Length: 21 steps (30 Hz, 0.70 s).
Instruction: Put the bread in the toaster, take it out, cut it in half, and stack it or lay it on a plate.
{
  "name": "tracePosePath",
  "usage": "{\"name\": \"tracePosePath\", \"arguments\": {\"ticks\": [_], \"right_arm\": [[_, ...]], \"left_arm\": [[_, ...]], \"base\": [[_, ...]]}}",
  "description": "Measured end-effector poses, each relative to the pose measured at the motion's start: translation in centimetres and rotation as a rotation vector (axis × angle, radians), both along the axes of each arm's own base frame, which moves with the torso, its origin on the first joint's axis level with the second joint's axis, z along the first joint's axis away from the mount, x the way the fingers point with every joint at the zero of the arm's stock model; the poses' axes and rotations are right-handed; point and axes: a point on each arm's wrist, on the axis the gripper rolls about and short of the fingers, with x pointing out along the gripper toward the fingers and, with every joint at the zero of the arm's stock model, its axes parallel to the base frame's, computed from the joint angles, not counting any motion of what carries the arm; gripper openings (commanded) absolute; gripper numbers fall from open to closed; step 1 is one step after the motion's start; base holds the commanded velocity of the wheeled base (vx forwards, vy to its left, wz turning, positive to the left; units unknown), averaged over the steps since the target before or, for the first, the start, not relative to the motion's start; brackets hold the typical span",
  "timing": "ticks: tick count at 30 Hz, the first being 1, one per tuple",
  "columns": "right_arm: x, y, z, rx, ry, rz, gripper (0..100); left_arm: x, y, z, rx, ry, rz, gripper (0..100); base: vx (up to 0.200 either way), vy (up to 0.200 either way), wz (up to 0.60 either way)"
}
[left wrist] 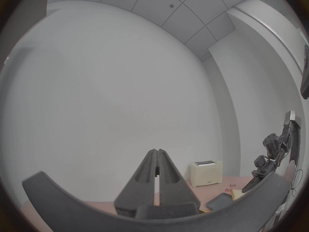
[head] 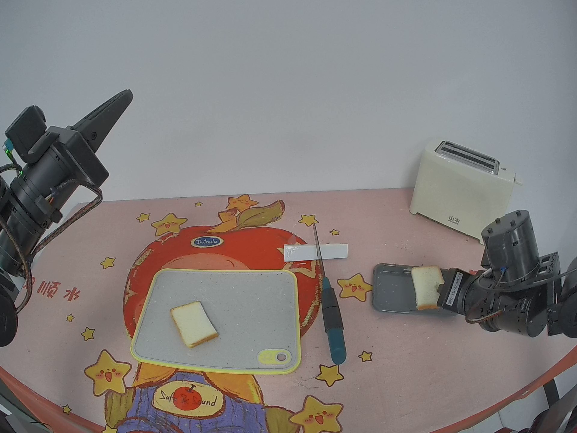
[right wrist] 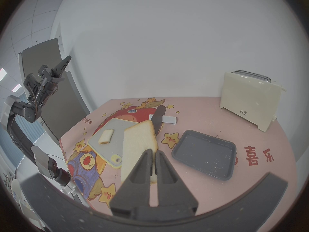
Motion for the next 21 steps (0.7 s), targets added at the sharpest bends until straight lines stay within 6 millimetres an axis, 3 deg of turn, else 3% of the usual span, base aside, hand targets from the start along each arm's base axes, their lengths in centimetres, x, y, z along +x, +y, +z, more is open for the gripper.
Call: {"name": "tracePosePath", "arguments": {"ticks": [9, 21], "right_arm": [[1.4, -0.1, -1.7, -0.033, 0.053, -0.036, 0], [2.9, 0.6, -1.8, 0.023, -0.006, -0.054, 0]], "left_arm": [[-0.1, -0.2, -0.3, 0.004, 0.008, -0.010, 0], [-0.2, -0.3, -0.3, 0.005, 0.010, -0.014, 0]], "base": [[0.000, 0.000, 0.00], [0.000, 0.000, 0.00]]}}
